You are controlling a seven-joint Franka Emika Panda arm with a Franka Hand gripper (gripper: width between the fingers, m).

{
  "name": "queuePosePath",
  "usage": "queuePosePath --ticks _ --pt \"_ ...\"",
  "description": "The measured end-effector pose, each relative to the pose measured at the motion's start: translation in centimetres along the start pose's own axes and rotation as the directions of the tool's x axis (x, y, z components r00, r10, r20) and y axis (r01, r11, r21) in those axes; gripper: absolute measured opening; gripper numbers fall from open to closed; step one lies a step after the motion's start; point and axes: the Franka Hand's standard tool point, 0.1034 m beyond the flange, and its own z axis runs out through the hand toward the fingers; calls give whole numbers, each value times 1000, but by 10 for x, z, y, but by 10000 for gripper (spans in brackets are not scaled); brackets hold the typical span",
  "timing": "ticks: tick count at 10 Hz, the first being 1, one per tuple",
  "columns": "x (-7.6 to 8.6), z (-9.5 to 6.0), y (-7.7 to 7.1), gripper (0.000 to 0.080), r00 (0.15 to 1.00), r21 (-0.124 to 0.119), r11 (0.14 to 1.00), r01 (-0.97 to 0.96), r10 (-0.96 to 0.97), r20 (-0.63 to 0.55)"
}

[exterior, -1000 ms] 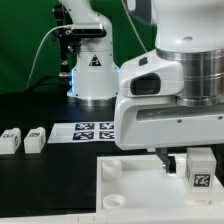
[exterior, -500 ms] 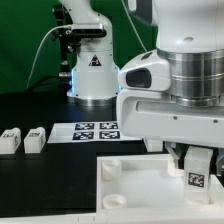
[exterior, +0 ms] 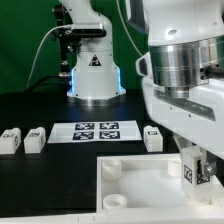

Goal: Assemble one leg

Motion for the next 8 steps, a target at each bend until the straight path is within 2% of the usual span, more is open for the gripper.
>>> queuePosePath --ticks 1,3,4,5,6,7,8 --pt "0 0 -1 292 993 6 993 -119 119 18" --pt "0 0 -1 292 992 4 993 -121 121 23" --pt "0 0 0 351 993 4 994 -112 111 23" --pt "0 1 0 546 999 5 999 -39 39 23" --pt "0 1 -1 546 998 8 998 67 -67 22" --pt "0 1 -2 627 986 11 986 167 -167 20" --pt "-3 -1 -2 627 932 -15 932 363 -363 18"
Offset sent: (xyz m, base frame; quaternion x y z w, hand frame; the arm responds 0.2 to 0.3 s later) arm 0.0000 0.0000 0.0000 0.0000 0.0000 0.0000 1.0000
